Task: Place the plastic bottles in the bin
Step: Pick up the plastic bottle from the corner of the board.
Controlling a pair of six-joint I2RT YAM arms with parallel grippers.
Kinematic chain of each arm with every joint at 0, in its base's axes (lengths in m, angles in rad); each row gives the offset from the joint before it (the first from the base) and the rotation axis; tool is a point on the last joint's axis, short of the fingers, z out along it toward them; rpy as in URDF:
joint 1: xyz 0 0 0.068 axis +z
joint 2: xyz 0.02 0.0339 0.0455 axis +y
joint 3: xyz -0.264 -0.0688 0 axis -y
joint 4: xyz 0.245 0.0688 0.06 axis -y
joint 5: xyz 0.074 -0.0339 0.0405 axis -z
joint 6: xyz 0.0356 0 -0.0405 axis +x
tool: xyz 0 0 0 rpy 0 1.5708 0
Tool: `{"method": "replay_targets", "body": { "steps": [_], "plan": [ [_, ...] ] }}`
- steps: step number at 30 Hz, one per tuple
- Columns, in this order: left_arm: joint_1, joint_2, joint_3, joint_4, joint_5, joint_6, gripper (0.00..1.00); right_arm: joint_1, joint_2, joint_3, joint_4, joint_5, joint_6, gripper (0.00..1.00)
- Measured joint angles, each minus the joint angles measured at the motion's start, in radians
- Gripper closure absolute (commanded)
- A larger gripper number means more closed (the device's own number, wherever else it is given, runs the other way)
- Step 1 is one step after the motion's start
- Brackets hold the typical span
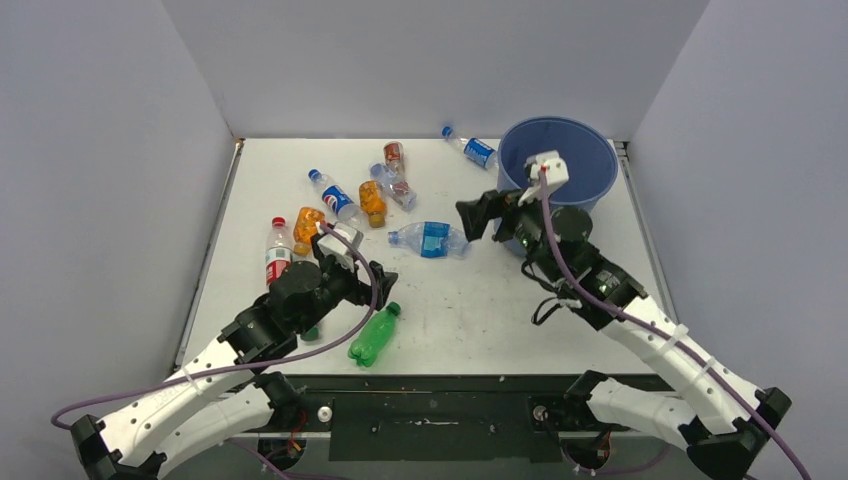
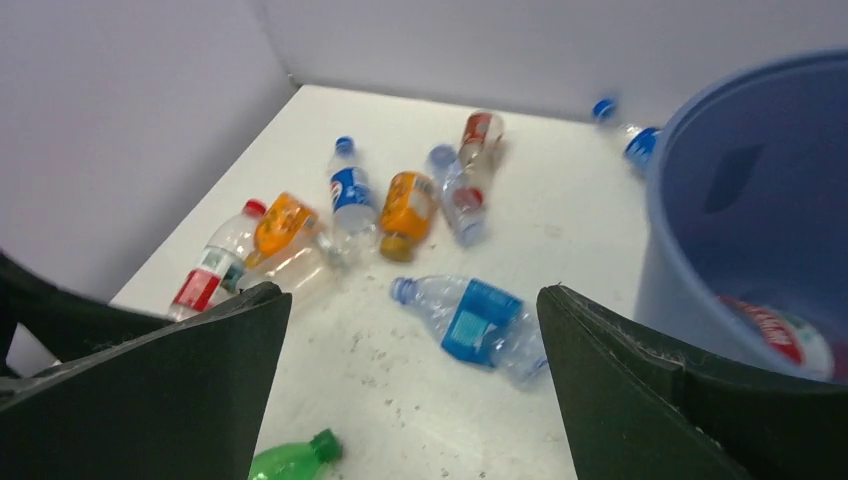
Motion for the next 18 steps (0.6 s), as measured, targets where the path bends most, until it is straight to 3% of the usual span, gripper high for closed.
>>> {"method": "replay_targets", "body": {
  "steps": [4, 8, 12, 18],
  "plan": [
    [-0.005, 0.058, 0.072, -0.111, -0.058, 0.008, 0.04, 0.054, -0.118, -0.32, 0.132, -0.066, 0.078, 0.0],
    [-0.005, 0.193, 0.141, -0.24, -0.024, 0.031, 0.04, 0.087, -0.139, -0.606, 0.188, -0.1, 0.161, 0.0],
    [-0.01, 0.39, 0.2, -0.369, 0.019, 0.061, 0.04, 0.091, -0.161, -0.731, 0.202, -0.121, 0.235, 0.0],
    [-0.036, 0.566, 0.256, -0.536, 0.044, 0.072, 0.04, 0.099, -0.211, -0.755, 0.274, -0.135, 0.301, 0.0]
  ]
}}
